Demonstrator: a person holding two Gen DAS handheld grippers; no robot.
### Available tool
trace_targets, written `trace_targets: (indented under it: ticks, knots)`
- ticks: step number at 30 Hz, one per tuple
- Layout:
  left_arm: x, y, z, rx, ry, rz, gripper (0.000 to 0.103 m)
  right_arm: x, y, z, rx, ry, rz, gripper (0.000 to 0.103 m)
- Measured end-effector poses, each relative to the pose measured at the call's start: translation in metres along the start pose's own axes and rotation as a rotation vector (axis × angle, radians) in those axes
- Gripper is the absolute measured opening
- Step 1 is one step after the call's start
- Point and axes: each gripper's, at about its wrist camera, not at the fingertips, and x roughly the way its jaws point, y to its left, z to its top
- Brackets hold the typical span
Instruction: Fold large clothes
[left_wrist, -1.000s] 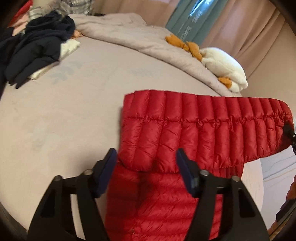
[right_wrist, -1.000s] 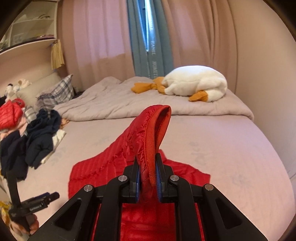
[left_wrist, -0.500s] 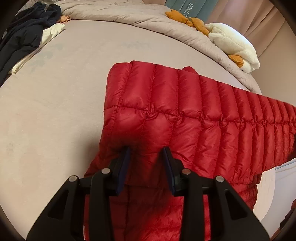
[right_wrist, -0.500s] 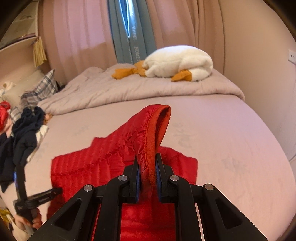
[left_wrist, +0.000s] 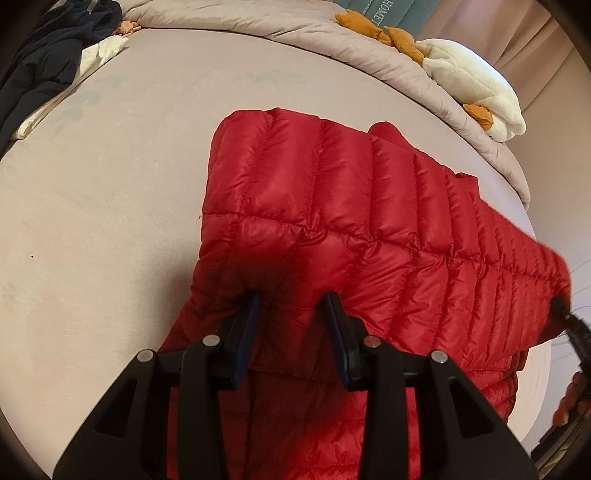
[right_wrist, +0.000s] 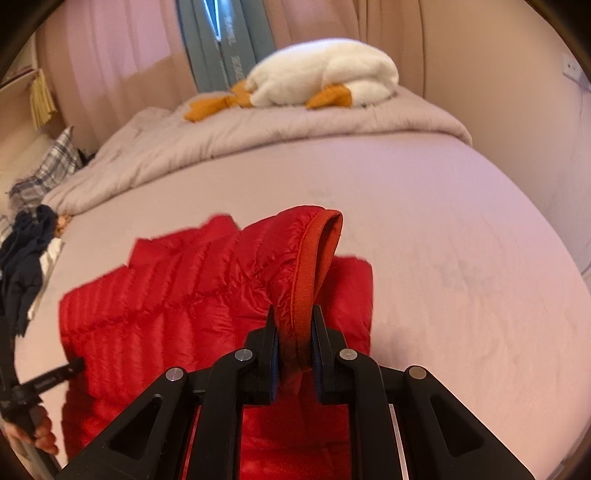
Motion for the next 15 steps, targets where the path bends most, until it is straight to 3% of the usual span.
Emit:
trace_targets:
  ticks: [7,15]
  knots:
    - [0.002,0.001,0.0,-0.01,0.014,-0.001,0.037,0.031,-0.016,-0.016,0.04,0.093,-0.014,0.015]
    - [0.003,0.005,0.0,-0.023,0.022,-0.001,0.037,0.046,-0.02,-0.024,0.058,0.123,-0.017,0.015]
